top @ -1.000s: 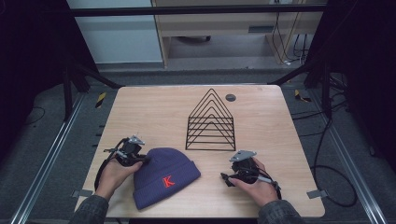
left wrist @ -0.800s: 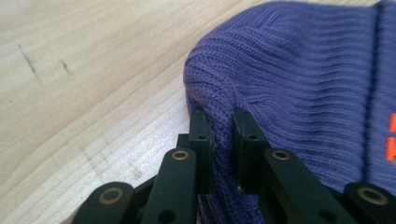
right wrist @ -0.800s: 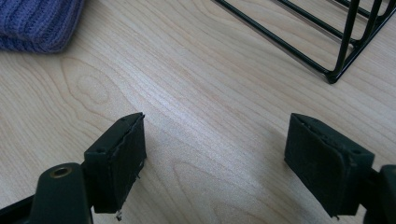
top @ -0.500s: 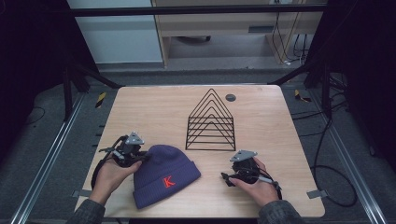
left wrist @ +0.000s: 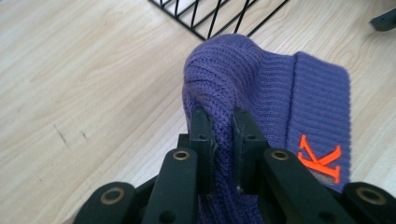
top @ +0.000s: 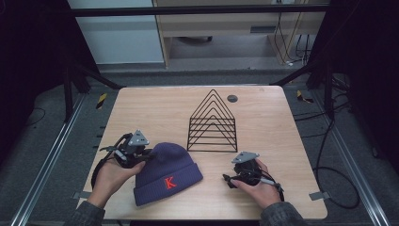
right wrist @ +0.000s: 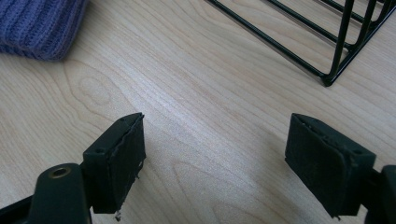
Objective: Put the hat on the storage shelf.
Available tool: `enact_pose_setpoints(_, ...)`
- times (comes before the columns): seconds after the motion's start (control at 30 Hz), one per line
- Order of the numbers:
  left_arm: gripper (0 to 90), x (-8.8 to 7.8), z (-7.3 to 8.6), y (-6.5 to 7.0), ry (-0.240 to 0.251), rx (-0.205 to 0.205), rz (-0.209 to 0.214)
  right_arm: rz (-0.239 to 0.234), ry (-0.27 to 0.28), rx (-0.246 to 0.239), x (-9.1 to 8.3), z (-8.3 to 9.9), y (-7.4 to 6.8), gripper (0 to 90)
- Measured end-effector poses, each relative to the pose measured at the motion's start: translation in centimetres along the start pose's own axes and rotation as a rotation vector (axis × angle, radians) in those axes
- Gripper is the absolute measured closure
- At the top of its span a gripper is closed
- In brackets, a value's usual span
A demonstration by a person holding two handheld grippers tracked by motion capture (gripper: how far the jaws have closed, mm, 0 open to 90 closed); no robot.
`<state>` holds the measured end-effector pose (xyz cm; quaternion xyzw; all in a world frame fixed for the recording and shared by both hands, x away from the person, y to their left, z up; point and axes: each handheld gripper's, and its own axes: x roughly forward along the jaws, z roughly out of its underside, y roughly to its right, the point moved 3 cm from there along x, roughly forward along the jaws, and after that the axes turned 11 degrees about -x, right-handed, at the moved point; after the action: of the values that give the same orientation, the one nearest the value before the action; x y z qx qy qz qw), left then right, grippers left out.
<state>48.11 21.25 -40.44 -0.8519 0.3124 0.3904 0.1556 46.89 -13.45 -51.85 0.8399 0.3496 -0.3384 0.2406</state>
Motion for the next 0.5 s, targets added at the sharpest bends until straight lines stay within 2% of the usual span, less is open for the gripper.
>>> enact_pose_setpoints(0.27,80.3,-1.6,-1.7,1.2,0.027,0.063,0.005,0.0,0.003,0.002,0.0,0.0,0.0,20.1)
enact_pose_setpoints(0.5,80.4,-2.8,-2.7,1.9,0.052,0.101,0.005,-0.001,0.005,0.003,0.0,0.0,0.0,20.0)
